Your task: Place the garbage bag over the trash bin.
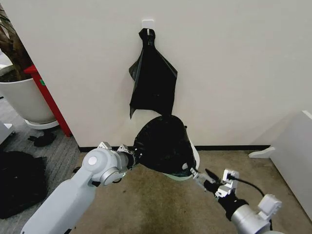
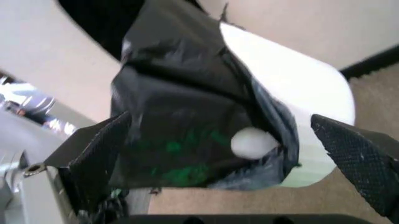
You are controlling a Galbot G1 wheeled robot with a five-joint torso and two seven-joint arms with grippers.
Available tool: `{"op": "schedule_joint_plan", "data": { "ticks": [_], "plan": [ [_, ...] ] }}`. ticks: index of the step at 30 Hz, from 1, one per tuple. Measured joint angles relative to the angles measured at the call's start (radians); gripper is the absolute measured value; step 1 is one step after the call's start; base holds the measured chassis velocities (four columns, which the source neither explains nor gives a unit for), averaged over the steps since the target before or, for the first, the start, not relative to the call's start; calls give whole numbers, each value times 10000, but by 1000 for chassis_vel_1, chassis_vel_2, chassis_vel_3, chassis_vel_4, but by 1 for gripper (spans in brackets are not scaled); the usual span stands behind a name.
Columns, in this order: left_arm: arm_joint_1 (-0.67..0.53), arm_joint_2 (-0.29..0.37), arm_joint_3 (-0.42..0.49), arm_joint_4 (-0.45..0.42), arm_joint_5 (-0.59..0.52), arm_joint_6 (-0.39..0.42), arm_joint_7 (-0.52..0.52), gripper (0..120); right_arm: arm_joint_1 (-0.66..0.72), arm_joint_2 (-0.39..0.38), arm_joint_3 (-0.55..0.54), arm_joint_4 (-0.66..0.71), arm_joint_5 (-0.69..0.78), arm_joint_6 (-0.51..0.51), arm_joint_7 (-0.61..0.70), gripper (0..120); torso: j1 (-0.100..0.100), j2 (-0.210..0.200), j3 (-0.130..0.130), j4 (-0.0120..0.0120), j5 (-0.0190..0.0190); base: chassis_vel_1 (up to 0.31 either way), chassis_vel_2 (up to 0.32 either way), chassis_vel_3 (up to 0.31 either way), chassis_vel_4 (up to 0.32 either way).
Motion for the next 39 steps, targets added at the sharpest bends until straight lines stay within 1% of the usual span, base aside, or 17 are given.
{"op": "schedule_joint_plan", "data": {
  "ticks": [1,4,6,14,25,32,39],
  "plan": [
    [0,0,0,0,0,0,0,0,0,0,0,0,0,0,0,100,0,0,0,0,0,0,0,0,0],
    [17,-19,49,-84,68,30,45,0,721,-139,-605,0,577,-83,1311,100,0,0,0,1,0,0,0,0,0],
    [20,-23,70,-146,89,42,54,0,1157,-179,-863,0,781,-140,1644,100,0,0,2,2,0,0,0,0,0],
    [41,23,52,-393,80,38,70,0,1802,-202,-1098,-25,676,-319,1728,100,0,0,2,1,-1,0,0,0,0],
    [-21,-5,105,-649,-2,-47,76,0,1982,-99,-1215,-340,430,-366,1775,100,0,0,1,0,0,0,0,0,0],
    [-33,41,63,-644,-36,-47,103,0,1938,-88,-1136,-219,560,-345,1796,100,0,0,1,0,0,0,0,0,0],
    [-19,-33,66,-452,2,-22,164,0,1836,-203,-943,-80,868,-332,2011,100,0,0,0,0,-1,0,0,0,0]
  ]
}}
